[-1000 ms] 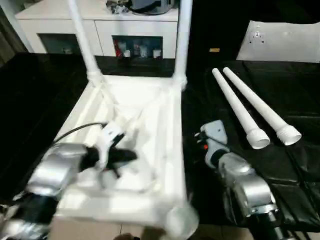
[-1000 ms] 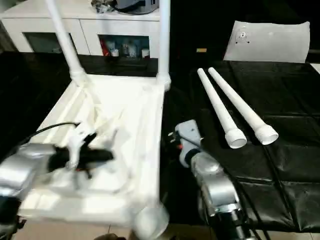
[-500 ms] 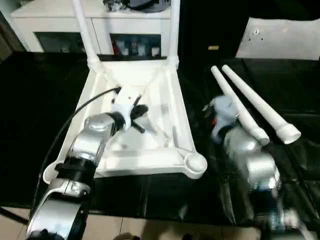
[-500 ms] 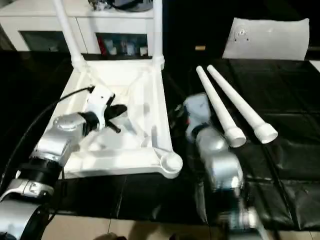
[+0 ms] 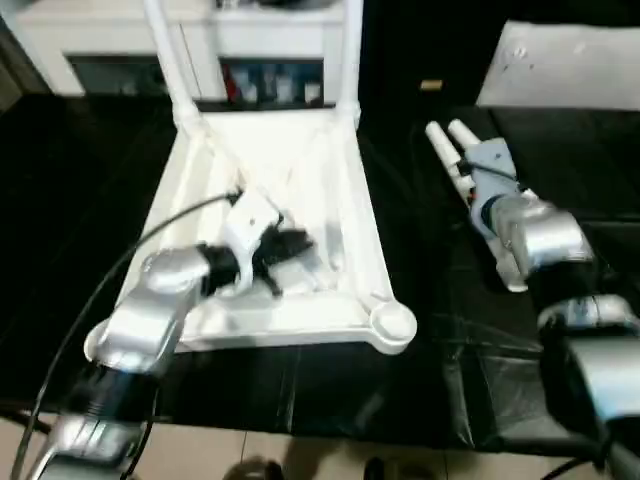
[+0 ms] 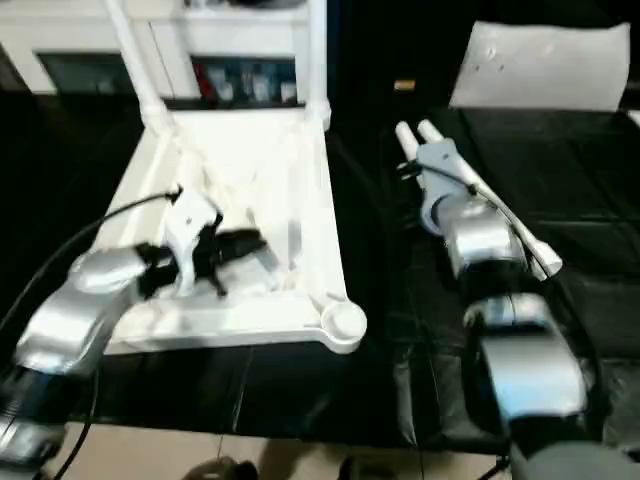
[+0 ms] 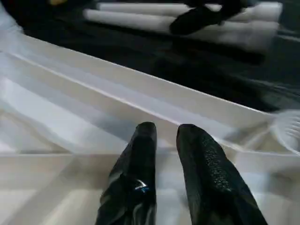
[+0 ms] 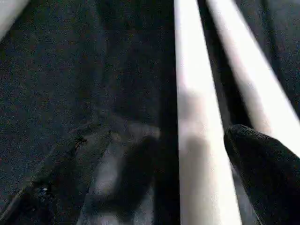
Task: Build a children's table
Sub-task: Rotate table base, then pick table leg
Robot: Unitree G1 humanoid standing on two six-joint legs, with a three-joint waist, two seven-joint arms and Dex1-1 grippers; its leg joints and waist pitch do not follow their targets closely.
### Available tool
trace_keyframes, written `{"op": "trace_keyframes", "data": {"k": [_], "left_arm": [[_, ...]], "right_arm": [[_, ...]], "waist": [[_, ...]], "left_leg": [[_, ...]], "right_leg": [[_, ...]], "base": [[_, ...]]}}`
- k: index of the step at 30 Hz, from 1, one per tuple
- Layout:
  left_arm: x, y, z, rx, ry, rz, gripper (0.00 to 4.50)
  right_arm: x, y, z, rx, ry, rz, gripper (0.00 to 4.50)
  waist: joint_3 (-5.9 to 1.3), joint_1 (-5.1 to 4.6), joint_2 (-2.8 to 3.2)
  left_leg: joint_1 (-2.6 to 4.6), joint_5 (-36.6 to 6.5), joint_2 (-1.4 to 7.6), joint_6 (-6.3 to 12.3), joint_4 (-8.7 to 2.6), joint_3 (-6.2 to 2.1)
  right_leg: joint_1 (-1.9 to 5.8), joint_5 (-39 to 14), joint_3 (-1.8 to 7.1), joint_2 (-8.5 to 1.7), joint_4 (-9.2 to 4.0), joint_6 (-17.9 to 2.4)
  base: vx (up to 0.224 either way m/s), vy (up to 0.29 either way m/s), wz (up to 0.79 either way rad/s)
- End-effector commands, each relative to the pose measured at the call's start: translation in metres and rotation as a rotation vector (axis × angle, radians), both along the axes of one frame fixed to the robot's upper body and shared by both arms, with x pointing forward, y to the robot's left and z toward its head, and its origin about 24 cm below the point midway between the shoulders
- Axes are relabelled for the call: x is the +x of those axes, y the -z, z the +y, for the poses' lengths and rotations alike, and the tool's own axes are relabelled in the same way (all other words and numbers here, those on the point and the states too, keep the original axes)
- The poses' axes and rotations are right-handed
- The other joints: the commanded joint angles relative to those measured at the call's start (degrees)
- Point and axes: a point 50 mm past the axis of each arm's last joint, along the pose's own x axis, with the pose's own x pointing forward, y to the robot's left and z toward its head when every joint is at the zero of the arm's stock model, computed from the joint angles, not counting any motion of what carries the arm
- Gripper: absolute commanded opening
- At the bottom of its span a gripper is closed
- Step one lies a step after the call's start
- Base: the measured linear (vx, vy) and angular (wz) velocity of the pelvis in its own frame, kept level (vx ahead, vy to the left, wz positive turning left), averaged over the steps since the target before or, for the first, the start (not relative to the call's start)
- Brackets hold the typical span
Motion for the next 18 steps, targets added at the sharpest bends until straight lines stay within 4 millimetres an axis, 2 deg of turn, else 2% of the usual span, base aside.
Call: {"op": "trace_keyframes", "data": {"k": [1, 4, 5, 6, 7, 8, 9, 12, 13, 17, 18], "left_arm": [[-0.008, -0.009, -0.005, 0.002, 0.05, -0.007, 1.21], [-0.012, -0.013, -0.007, 0.005, 0.059, -0.004, 1.49], [-0.013, -0.013, -0.007, 0.007, 0.064, -0.002, 1.49], [-0.014, -0.014, -0.008, 0.008, 0.069, -0.001, 1.69], [-0.015, -0.014, -0.009, 0.013, 0.083, 0.001, 1.73], [-0.016, -0.015, -0.011, 0.006, 0.088, 0.006, 1.73], [-0.017, -0.016, -0.012, 0.001, 0.091, 0.009, 1.81], [-0.018, -0.018, -0.017, 0.021, 0.109, 0.01, 2.17], [-0.018, -0.019, -0.017, 0.022, 0.109, 0.01, 2.17], [-0.019, -0.02, -0.02, 0.022, 0.133, 0.02, 2.34], [-0.02, -0.021, -0.021, 0.023, 0.141, 0.023, 2.49]], "right_arm": [[0.0, 0.0, -0.006, -0.003, 0.025, 0.026, 4.5], [-0.001, 0.002, -0.013, -0.006, 0.049, 0.08, 4.5], [-0.002, 0.002, -0.014, 0.003, 0.058, 0.097, 4.5], [-0.002, 0.002, -0.015, 0.005, 0.061, 0.101, 4.5], [-0.003, 0.003, -0.017, 0.008, 0.069, 0.113, 4.5], [-0.004, 0.002, -0.02, 0.033, 0.082, 0.126, 4.5], [-0.004, 0.002, -0.022, 0.049, 0.091, 0.133, 4.33], [-0.008, 0.001, -0.031, 0.111, 0.139, 0.177, 4.06], [-0.009, 0.002, -0.032, 0.117, 0.141, 0.188, 4.06], [-0.012, 0.003, -0.035, 0.138, 0.147, 0.228, 3.73], [-0.014, 0.004, -0.036, 0.148, 0.142, 0.259, 3.68]], "waist": [[-3.39, -0.19, -0.45], [-3.51, -0.2, -0.44], [-3.52, -0.1, -0.4], [-3.48, -0.08, -0.43], [-3.45, -0.1, -0.63], [-3.45, -0.17, -0.75], [-3.52, -0.12, -0.45], [-3.45, -0.2, -0.61], [-3.37, -0.18, -0.25], [-3.36, -0.2, -0.43], [-3.33, -0.24, -0.1]], "left_leg": [[0.77, -7.4, 4.02, 3.55, -3.67, -1.18], [0.44, -3.9, 3.96, 5.08, -3.42, -1.13], [0.33, -3.0, 3.9, 5.81, -3.3, -1.07], [0.2, -2.7, 3.91, 6.12, -3.28, -1.09], [0.15, -2.6, 3.93, 6.54, -3.26, -1.04], [0.21, -2.8, 3.94, 6.62, -3.24, -0.94], [0.29, -2.9, 3.95, 6.51, -3.13, -0.95], [0.25, -3.7, 3.96, 6.1, -3.14, -0.88], [0.26, -4.1, 3.92, 5.96, -3.1, -0.88], [0.24, -5.2, 3.9, 5.36, -3.13, -0.87], [0.21, -5.6, 3.92, 5.11, -3.11, -0.91]], "right_leg": [[3.04, -10.5, 3.61, -5.2, -3.51, -15.2], [3.27, -5.6, 3.58, -4.97, -2.67, -16.4], [3.26, -4.6, 3.54, -4.95, -2.64, -16.7], [3.28, -4.3, 3.5, -4.95, -2.56, -16.7], [3.28, -4.7, 3.47, -4.98, -2.56, -16.7], [3.22, -5.3, 3.47, -4.93, -2.71, -16.6], [3.2, -5.6, 3.49, -4.95, -2.61, -16.8], [3.22, -6.8, 3.43, -4.84, -2.81, -16.7], [3.12, -7.2, 3.39, -4.77, -2.85, -16.6], [3.2, -8.5, 3.36, -4.79, -3.05, -16.4], [3.16, -8.7, 3.33, -4.77, -3.07, -16.4]], "base": [[0.0, 0.0, 0.0], [0.0, 0.0, 0.0], [0.0, 0.0, 0.0], [0.0, 0.0, 0.0], [0.0, 0.0, 0.0], [0.0, 0.0, 0.0], [0.0, 0.0, 0.0], [0.0, 0.0, 0.0], [0.0, 0.0, 0.0], [0.0, 0.0, 0.0], [0.0, 0.0, 0.0]]}}
